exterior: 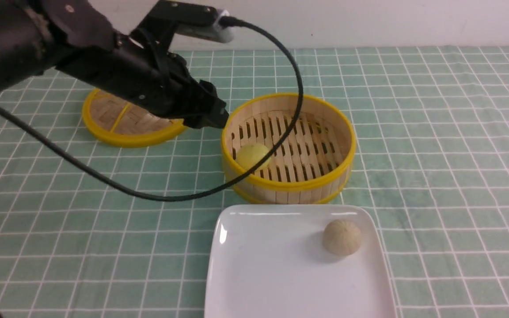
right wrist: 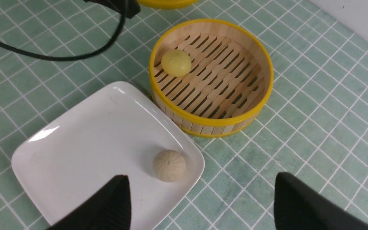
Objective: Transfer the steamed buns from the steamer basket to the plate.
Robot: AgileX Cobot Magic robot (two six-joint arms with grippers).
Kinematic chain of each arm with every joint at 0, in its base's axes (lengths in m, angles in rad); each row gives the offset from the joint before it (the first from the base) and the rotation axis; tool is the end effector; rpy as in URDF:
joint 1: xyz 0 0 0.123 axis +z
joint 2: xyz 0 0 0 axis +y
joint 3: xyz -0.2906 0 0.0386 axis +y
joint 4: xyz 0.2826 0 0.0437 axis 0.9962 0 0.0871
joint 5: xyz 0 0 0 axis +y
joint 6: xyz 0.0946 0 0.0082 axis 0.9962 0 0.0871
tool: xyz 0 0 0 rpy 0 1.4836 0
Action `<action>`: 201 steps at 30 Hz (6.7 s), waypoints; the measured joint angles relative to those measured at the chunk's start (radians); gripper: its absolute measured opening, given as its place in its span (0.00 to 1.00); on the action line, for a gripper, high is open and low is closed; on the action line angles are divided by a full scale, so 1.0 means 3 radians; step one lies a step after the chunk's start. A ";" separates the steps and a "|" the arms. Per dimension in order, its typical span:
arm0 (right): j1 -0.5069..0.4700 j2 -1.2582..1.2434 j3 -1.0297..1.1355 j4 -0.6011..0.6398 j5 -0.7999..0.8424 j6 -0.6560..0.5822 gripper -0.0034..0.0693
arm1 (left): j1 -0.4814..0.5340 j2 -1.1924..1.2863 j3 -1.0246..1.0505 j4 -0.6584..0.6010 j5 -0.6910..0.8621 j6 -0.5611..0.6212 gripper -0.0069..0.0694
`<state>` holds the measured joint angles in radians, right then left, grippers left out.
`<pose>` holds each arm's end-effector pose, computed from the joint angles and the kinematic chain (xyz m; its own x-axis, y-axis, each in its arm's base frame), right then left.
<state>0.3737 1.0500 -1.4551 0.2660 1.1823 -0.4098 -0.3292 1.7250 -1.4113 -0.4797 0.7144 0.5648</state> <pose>0.1807 0.0957 0.4880 -0.3958 -0.4700 -0.7889 -0.6821 0.7257 -0.0901 0.3905 -0.1638 0.2887 -0.6248 0.4040 -0.6681 0.6193 0.7775 -0.1091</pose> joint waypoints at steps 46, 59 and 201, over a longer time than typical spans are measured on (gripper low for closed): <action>0.0000 0.0000 0.0000 -0.0004 0.0174 0.0067 0.74 | -0.0518 -0.0092 -0.0872 0.1025 0.0412 -0.0400 0.12; 0.0000 0.0000 0.0000 -0.0004 0.0100 0.0218 0.74 | -0.0518 -0.0436 -0.0621 0.0379 0.1735 -0.0535 0.12; -0.1029 -0.3290 0.4154 -0.1825 -0.2140 0.2415 0.31 | -0.0518 -0.1580 -0.1453 0.2584 0.1755 -0.2287 0.46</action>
<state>0.0651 0.0631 -0.2088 -0.2816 0.5404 0.3148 -0.4845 1.2509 -1.8471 0.2955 1.2408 -0.1213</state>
